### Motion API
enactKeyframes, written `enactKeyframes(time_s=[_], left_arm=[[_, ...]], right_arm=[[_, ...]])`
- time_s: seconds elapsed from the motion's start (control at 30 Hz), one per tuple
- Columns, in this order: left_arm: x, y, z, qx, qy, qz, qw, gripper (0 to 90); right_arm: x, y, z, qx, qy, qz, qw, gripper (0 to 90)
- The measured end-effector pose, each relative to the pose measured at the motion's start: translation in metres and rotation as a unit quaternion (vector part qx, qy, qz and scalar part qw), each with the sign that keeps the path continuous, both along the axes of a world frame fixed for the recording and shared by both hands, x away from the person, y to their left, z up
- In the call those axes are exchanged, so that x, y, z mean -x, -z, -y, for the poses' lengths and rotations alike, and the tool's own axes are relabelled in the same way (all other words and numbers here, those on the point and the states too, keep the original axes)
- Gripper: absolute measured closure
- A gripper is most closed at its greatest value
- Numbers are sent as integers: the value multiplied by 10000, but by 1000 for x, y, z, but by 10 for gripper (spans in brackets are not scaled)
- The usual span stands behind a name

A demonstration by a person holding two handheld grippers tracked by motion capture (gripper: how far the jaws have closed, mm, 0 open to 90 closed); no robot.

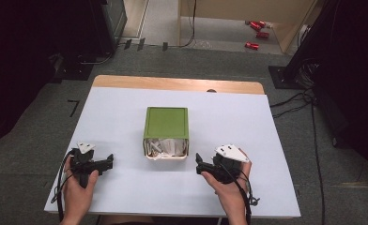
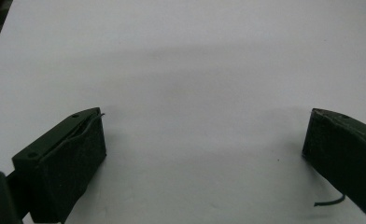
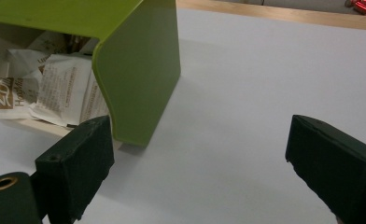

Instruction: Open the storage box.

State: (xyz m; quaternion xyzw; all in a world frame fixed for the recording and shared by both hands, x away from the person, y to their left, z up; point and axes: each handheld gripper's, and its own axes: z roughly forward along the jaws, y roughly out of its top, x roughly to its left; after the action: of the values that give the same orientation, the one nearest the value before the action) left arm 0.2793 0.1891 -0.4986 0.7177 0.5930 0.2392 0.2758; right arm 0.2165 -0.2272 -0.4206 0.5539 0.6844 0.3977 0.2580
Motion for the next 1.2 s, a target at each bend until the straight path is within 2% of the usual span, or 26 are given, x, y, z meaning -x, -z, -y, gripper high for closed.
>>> enactKeyframes(time_s=[0.5, 0.8, 0.93, 1.2], left_arm=[[0, 0, 0, 1, 0, 1, 10000, 0], [0, 0, 0, 1, 1, 0, 10000, 0], [0, 0, 0, 0, 1, -1, 10000, 0], [0, 0, 0, 0, 0, -1, 10000, 0]], right_arm=[[-4, -2, -18, -39, -134, 16, 9999, 79], [-8, 2, -35, -21, -282, -22, 9996, 81], [-10, 4, -42, -73, -214, -10, 9997, 129], [-16, 8, -54, -73, -330, -59, 9994, 129]])
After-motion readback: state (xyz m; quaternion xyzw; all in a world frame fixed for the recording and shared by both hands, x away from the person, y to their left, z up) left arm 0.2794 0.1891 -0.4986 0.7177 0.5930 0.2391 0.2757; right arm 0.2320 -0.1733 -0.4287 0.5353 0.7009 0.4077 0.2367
